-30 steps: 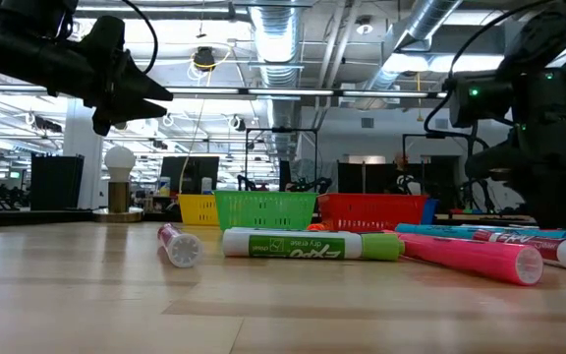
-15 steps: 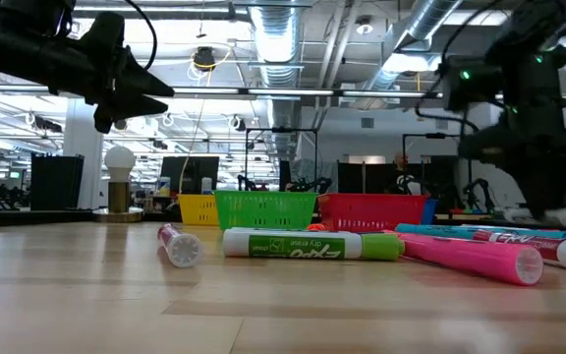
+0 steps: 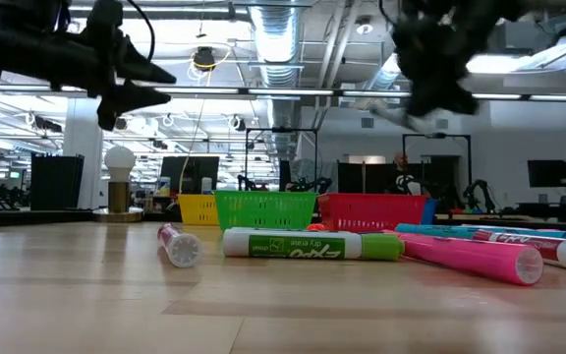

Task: Pick & Place Markers
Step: Put the large green marker pen into the yellow bin

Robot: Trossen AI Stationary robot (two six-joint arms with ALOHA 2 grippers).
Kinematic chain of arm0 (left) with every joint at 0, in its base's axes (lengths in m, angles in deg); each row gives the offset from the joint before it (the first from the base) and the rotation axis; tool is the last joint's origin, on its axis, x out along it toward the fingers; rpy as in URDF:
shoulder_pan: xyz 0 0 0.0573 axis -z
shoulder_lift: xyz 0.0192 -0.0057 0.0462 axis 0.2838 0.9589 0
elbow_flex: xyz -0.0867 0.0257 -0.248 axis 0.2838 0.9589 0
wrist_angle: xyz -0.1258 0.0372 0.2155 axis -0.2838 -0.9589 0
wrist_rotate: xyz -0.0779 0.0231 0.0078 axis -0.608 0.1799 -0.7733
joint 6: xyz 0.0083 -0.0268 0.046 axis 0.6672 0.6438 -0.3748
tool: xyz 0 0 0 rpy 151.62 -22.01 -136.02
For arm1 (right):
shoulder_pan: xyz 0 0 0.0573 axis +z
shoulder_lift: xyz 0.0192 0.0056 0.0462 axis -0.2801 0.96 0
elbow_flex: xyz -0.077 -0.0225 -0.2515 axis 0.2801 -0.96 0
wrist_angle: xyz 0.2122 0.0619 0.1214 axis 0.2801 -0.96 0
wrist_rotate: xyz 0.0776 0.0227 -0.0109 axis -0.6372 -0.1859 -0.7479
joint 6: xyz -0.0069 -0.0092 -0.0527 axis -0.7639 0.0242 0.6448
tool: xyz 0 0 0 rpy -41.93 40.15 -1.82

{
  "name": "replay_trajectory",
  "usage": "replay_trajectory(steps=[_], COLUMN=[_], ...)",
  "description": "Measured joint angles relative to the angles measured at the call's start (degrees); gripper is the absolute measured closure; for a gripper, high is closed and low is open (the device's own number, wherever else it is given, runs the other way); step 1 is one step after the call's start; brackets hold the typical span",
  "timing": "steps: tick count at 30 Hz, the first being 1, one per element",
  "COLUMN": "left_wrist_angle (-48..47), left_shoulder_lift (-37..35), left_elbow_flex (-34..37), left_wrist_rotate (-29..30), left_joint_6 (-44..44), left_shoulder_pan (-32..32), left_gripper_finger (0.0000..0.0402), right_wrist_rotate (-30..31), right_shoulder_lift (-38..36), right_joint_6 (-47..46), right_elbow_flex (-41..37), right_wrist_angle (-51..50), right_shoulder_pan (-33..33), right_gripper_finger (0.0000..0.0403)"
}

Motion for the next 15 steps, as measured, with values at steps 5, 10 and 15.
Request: replay_trajectory(steps=[5, 10, 15], left_wrist_angle=[5.78, 17.18, 27.4], left_shoulder_lift=[1.56, 5.66, 11.93], left_elbow_flex=[0.0, 0.0, -0.04], left_wrist_rotate=[-3.48, -3.85, -3.83], left_joint_6=[3.78, 4.49, 6.99], left_shoulder_pan=[0.02, 0.02, 0.0], left_gripper_finger=[0.0234, 0.0234, 0.0234], right_wrist_rotate=[-0.77, -2.33, -4.26], right_shoulder_lift=[0.47, 2.67, 7.76], right_joint_6=[5.15, 4.84, 3.35], right_elbow_flex=[1.72, 1.9, 1.81], right_wrist_angle=[17.76, 33.35, 42.92], right_shoulder_pan=[0.0, 0.47, 1.95], right_gripper_finger=[0.0362, 0.0363, 0.0363])
